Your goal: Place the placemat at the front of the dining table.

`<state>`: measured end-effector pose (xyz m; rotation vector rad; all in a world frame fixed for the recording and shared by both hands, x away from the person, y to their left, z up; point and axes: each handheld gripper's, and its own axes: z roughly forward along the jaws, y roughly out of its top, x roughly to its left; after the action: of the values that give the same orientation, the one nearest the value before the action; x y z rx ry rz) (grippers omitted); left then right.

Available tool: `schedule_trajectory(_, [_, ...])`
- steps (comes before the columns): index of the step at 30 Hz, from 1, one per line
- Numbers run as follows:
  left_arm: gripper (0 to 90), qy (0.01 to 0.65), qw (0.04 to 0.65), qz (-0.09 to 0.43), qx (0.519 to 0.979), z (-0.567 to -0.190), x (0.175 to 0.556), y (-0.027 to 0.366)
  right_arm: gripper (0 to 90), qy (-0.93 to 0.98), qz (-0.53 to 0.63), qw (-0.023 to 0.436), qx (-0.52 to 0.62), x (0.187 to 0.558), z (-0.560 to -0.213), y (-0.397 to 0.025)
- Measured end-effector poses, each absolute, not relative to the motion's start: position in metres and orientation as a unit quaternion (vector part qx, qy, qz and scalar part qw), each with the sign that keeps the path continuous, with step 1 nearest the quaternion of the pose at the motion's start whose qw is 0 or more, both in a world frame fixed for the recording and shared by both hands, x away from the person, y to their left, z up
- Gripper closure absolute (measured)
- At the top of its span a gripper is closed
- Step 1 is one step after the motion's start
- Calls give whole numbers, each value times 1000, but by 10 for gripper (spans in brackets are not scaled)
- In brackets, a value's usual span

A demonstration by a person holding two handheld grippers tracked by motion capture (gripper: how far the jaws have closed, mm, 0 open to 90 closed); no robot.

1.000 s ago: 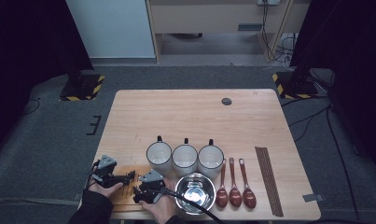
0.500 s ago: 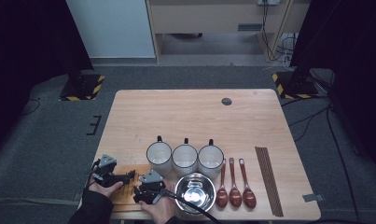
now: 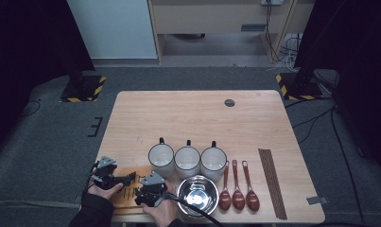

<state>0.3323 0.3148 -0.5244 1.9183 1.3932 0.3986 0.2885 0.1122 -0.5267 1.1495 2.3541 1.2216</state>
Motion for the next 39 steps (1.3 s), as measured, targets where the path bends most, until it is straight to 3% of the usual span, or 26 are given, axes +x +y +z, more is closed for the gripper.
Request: schedule_trajectory(39, [61,547,386,195,717,-462,323,317,345,804,459,154,344,290,-470,108])
